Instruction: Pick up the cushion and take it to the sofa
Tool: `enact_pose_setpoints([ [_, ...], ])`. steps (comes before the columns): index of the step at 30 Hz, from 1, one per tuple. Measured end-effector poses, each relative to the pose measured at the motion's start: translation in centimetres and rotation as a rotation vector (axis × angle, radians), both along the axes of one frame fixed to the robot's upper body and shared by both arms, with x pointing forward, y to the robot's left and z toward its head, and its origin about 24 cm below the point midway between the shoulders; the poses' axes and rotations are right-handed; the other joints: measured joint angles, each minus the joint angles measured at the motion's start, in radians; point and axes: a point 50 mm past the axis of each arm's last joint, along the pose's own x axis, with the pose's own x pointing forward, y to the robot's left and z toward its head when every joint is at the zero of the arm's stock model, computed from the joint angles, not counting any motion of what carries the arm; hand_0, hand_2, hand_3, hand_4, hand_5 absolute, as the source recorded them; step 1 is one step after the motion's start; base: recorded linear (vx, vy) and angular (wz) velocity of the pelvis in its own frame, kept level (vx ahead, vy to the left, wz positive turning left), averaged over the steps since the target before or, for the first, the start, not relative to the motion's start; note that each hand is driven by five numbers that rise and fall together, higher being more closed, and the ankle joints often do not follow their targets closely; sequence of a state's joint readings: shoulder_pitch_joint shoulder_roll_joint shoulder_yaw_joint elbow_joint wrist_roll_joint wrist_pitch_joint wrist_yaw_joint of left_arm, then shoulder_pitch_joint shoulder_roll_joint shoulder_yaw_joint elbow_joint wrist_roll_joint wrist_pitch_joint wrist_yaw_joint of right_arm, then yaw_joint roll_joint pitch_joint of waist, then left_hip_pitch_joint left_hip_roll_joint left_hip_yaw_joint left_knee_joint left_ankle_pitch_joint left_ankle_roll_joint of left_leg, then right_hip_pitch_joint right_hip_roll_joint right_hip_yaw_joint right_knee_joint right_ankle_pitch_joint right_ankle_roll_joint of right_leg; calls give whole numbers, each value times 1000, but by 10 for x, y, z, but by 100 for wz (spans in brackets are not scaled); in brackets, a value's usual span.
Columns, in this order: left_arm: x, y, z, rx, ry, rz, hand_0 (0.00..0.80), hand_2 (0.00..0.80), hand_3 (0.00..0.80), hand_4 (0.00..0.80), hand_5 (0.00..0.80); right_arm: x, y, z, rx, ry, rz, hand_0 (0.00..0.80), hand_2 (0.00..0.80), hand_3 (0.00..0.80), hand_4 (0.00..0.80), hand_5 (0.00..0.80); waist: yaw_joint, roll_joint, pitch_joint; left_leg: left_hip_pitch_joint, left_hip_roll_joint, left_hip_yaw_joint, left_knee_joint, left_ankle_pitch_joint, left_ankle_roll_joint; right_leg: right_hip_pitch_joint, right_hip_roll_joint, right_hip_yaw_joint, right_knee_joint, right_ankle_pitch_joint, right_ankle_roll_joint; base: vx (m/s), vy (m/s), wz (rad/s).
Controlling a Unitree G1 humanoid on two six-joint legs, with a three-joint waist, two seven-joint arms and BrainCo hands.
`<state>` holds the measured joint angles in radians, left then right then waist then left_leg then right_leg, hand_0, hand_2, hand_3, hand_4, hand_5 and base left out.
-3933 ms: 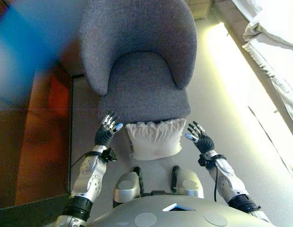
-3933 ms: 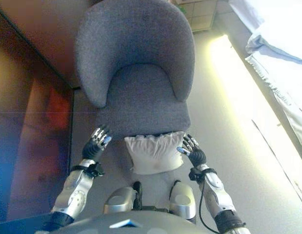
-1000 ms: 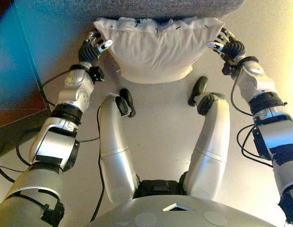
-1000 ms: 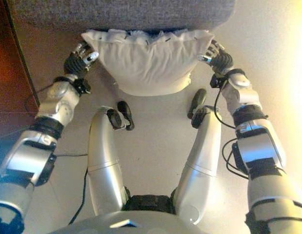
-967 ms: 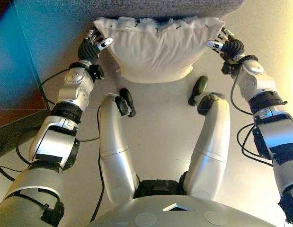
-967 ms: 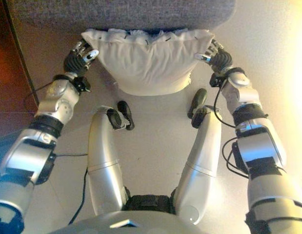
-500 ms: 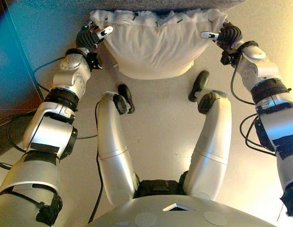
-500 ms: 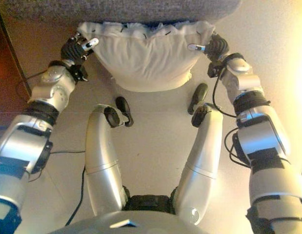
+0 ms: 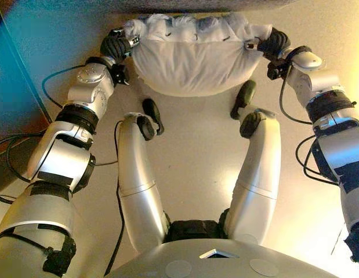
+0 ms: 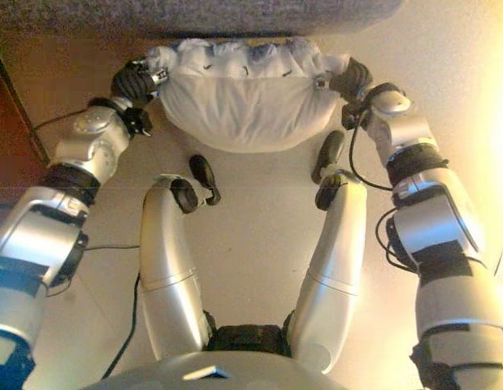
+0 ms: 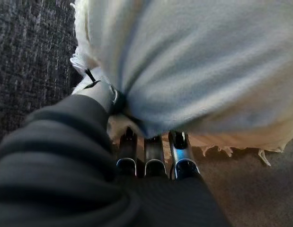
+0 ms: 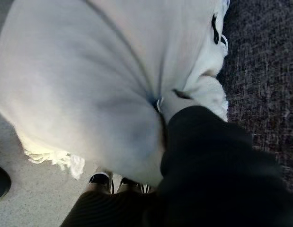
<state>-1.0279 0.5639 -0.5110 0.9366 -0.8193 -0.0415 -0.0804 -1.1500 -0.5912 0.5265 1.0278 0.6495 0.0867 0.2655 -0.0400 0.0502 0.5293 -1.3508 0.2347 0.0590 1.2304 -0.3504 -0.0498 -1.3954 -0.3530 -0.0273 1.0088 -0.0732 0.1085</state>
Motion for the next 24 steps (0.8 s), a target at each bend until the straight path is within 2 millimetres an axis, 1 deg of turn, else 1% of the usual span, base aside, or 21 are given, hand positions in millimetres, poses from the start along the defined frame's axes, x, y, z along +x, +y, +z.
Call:
enact_pose_setpoints([
  [4,0,-4,-2,-6,-8,-9,800,800,800,800,800,0,-1,-3,1,2,-17,800,800,800,800,800,-2,0,0,23,-3,1,-23,8,5,30,5,0,-29,5,6,-2,-3,1],
  [9,-3,-10,-11,-28,-31,-26,800,800,800,800,800,-6,-4,-31,11,21,-52,800,800,800,800,800,-4,-2,0,103,-3,6,-72,17,-1,119,17,-1,-78,13,18,0,-50,2],
  [10,-5,-11,-16,-43,-33,-26,800,800,800,800,800,-9,-4,-39,19,26,-58,800,800,800,800,800,-4,-4,1,127,-3,7,-81,18,-2,143,18,-2,-84,14,25,-1,-56,6],
  [14,-16,-12,-32,-84,-65,-10,800,800,800,800,800,-24,-2,-63,88,-9,-82,800,800,800,800,800,-8,-13,1,234,-16,10,-170,42,-12,258,20,-13,-161,15,31,-12,-57,13],
  [16,-25,-12,-41,-91,-82,17,800,800,800,800,800,-35,2,-75,153,-43,-112,800,800,800,800,800,-11,-24,2,315,-28,13,-263,81,-20,345,28,-31,-241,32,33,44,-85,20],
  [19,-44,-9,-61,-102,-81,46,800,800,800,800,800,-59,11,-101,263,-57,-138,800,800,800,800,800,-7,-46,-1,481,-44,23,-415,129,-37,506,40,-44,-364,51,41,175,-106,17],
  [21,-61,-2,-74,-153,-79,75,800,800,800,800,800,-79,17,-117,335,-58,-153,800,800,800,800,800,0,-58,0,620,-55,24,-517,157,-53,637,44,-67,-434,52,41,326,-43,14],
  [23,-79,4,-90,-189,-55,91,800,800,800,800,800,-98,24,-133,372,-39,-142,800,800,800,800,800,9,-71,-8,783,-74,22,-632,175,-67,774,51,-74,-510,52,40,290,-1,-6],
  [24,-88,5,-98,-214,-43,98,800,800,800,800,800,-106,25,-139,376,-28,-130,800,800,800,800,800,21,-75,-17,854,-83,16,-689,182,-66,834,51,-76,-545,53,42,198,1,-18],
])
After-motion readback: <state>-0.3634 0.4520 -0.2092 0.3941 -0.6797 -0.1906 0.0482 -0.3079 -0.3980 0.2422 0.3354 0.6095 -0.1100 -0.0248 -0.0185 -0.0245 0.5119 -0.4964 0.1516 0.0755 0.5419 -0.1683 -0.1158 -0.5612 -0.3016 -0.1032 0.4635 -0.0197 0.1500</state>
